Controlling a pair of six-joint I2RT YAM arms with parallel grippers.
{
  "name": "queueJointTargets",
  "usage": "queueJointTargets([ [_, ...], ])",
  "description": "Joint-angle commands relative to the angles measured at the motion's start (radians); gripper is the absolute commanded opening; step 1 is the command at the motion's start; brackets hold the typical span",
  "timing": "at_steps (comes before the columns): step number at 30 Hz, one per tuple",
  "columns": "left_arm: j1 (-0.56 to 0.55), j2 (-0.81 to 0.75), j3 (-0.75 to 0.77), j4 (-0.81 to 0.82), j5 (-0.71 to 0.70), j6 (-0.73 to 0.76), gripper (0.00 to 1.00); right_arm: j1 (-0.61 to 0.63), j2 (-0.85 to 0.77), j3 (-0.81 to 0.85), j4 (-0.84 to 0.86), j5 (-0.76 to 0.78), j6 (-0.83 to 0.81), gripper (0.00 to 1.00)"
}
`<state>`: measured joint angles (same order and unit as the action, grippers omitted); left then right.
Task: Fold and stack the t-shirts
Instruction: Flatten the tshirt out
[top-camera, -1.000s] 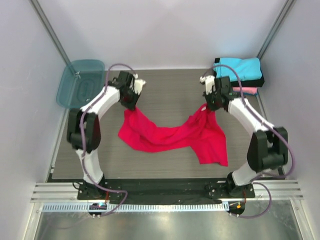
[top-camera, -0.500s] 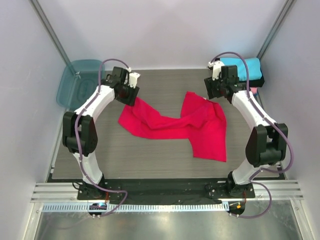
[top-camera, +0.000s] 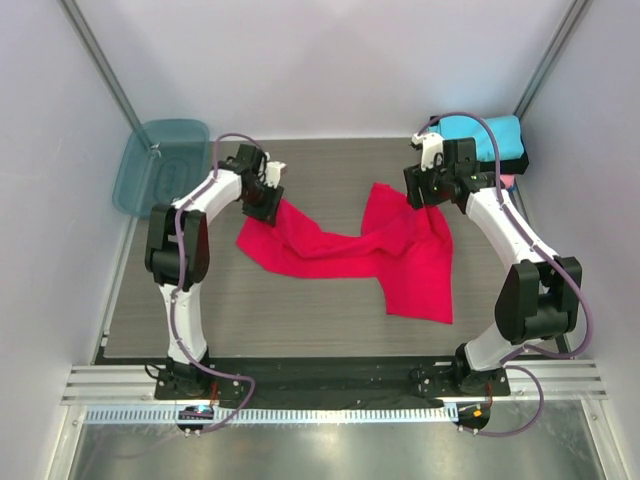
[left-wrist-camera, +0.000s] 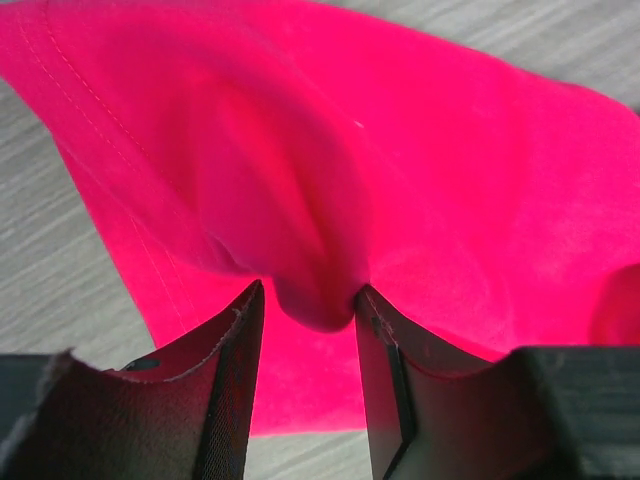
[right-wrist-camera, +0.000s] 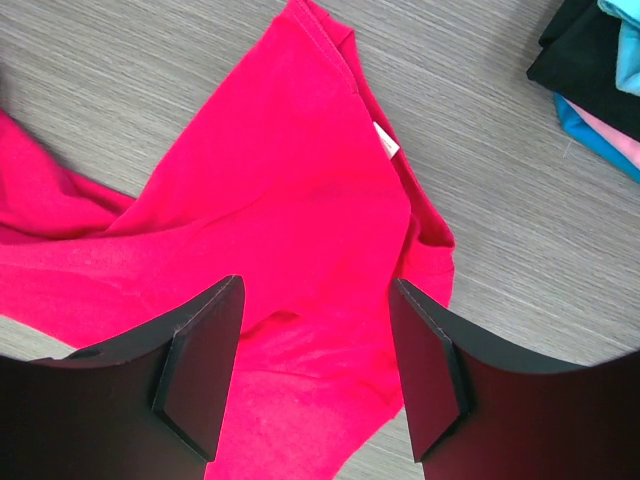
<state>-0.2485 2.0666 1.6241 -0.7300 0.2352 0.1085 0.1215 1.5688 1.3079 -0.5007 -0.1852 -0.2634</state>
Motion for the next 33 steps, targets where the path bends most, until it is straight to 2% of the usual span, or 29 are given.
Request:
queueJointTargets([
  [1, 0.018, 0.016, 0.063, 0.015, -0.008, -0.01, 0.43, 0.001, -0.041, 0.001, 0.004, -0.022, -0.008, 0.66],
  [2, 0.02, 0.023, 0.071, 0.014, -0.007, -0.009, 0.43, 0.001, -0.038, 0.001, 0.004, -0.022, -0.008, 0.66],
  [5, 0.025, 0.043, 0.094, 0.011, 0.022, 0.0, 0.3, 0.001, -0.026, 0.004, 0.004, -0.019, -0.01, 0.65],
  [7, 0.023, 0.052, 0.111, 0.0, 0.059, 0.002, 0.17, 0.001, -0.021, 0.013, 0.002, -0.022, -0.01, 0.65],
  [8, 0.023, 0.05, 0.123, -0.012, 0.076, 0.003, 0.07, 0.001, -0.018, 0.017, 0.002, -0.023, -0.011, 0.65],
  [9, 0.025, 0.032, 0.126, -0.02, 0.091, 0.011, 0.02, 0.001, -0.01, 0.024, 0.004, -0.023, -0.01, 0.65],
  [10, 0.023, 0.014, 0.128, -0.029, 0.099, 0.016, 0.0, 0.001, -0.009, 0.04, 0.002, -0.025, -0.01, 0.65],
  [13, 0.035, -0.107, 0.071, -0.042, 0.113, 0.023, 0.0, 0.006, 0.002, 0.073, -0.016, -0.043, -0.023, 0.64],
  [15, 0.048, -0.196, -0.018, -0.049, 0.133, 0.022, 0.0, 0.018, -0.006, 0.073, -0.032, -0.06, -0.048, 0.64],
  [16, 0.049, -0.286, -0.056, -0.061, 0.138, 0.023, 0.0, 0.021, -0.01, 0.059, -0.051, -0.069, -0.086, 0.63],
  [19, 0.049, -0.42, -0.167, -0.117, 0.173, 0.031, 0.0, 0.023, -0.038, 0.001, -0.094, -0.138, -0.195, 0.63],
  [21, 0.049, -0.457, -0.199, -0.138, 0.182, 0.025, 0.0, 0.023, -0.049, -0.041, -0.102, -0.143, -0.259, 0.62],
  [24, 0.049, -0.467, -0.21, -0.144, 0.161, 0.026, 0.0, 0.018, -0.041, -0.114, -0.102, -0.117, -0.367, 0.58],
  [25, 0.049, -0.459, -0.19, -0.141, 0.15, 0.026, 0.0, 0.004, -0.029, -0.125, -0.102, -0.119, -0.375, 0.53],
  [28, 0.049, -0.413, -0.133, -0.14, 0.13, 0.028, 0.01, -0.023, 0.042, -0.105, -0.107, -0.129, -0.352, 0.48],
  [33, 0.048, -0.366, -0.081, -0.138, 0.119, 0.029, 0.02, -0.065, 0.19, -0.006, -0.179, -0.174, -0.294, 0.47],
])
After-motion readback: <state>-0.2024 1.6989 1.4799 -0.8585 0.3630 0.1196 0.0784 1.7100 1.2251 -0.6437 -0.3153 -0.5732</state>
